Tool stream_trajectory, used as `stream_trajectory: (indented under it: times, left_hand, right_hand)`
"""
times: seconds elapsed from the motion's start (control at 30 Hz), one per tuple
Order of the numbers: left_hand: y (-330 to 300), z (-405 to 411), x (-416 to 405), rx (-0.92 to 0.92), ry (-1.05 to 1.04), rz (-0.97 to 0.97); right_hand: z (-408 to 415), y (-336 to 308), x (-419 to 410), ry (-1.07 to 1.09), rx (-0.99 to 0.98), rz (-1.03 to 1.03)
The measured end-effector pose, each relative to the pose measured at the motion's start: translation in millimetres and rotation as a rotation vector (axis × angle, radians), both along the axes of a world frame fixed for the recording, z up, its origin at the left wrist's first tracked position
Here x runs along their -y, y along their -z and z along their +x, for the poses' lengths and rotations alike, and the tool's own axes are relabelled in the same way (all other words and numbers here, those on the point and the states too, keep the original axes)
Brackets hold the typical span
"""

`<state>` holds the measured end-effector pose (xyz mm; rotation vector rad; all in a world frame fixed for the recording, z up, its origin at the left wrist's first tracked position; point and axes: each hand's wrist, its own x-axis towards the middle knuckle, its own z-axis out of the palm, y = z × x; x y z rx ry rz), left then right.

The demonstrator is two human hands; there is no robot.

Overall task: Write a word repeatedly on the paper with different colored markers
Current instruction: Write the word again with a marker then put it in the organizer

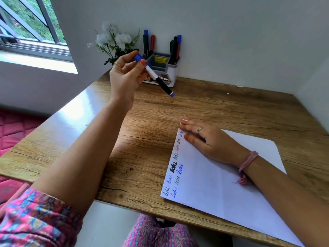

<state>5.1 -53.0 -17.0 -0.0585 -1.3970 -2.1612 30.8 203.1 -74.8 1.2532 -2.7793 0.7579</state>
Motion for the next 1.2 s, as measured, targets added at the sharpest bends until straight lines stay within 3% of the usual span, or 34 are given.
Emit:
stream_trajectory:
  times: [0.4,0.53,0.8,1.2]
  left_hand:
    - [-44,-32,25,-0.182,-0.504,-0.343]
    - [-77,-71,39,-0.12,-0.596,-0.554]
    - [-80,-125,47,0.163,-0.587,-0.871]
    - [-57,-163,43,0.319,-0.508,-1.156]
  right_hand:
    - [-2,-5,0,0.014,0.007,0.029]
    - [-2,-5,1,0.0,0.013,0.037]
    - [-4,0,0,0.006,0.018,0.018]
    - [-5,0,0,0.004,0.029,0.03]
